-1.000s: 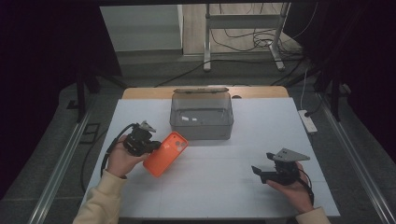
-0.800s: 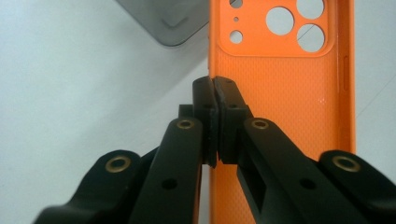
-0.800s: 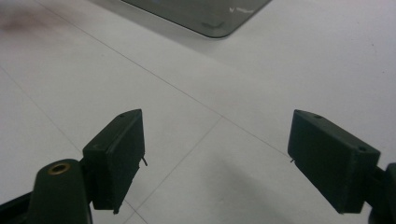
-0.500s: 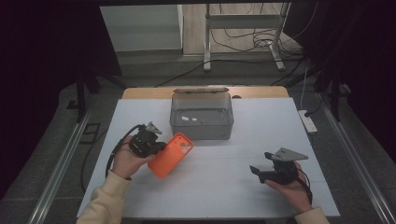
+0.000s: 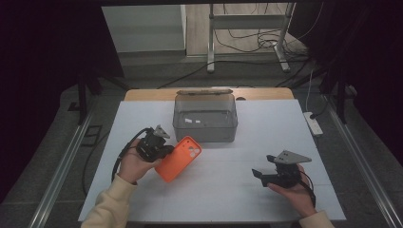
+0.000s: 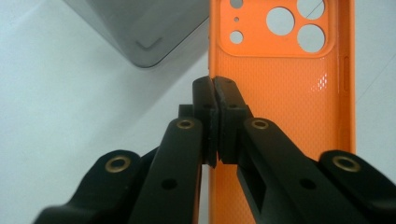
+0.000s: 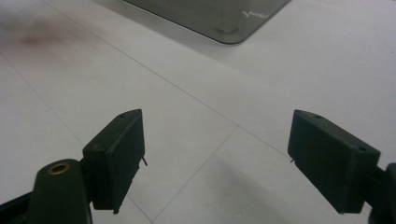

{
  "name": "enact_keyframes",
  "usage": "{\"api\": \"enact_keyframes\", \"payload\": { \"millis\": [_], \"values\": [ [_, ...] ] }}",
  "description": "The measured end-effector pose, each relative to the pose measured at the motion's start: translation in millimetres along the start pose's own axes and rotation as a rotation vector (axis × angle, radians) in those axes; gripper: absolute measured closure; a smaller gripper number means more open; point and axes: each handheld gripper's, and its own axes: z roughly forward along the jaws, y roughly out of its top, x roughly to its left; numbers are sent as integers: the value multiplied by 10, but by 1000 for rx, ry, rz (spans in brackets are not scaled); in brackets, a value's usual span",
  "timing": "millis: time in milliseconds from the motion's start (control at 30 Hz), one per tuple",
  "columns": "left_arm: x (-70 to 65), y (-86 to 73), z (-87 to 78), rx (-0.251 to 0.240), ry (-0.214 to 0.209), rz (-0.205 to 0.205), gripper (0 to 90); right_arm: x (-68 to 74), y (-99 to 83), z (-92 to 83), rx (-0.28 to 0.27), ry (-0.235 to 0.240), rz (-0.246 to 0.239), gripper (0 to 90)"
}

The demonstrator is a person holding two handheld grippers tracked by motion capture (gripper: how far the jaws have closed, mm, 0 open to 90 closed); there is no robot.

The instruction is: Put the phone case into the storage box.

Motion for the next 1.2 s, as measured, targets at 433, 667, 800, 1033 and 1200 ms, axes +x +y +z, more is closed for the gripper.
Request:
{"api": "enact_keyframes", "payload": {
  "millis": [433, 667, 800, 1033, 1200],
  "values": [
    [-85, 37, 38, 0, -3, 21, 881, 32, 17, 18, 1, 17, 3, 191],
    [-139, 55, 68, 2, -18, 46, 881, 60, 41, 19, -6, 42, 13, 193],
    [-167, 61, 90, 4, -19, 56, 882, 85, 62, 36, -15, 64, 14, 193],
    [-207, 72, 119, 8, -20, 74, 881, 129, 94, 60, -9, 84, 6, 200],
    [-224, 78, 125, 5, -21, 75, 882, 156, 111, 76, -11, 96, 4, 202]
  ]
}}
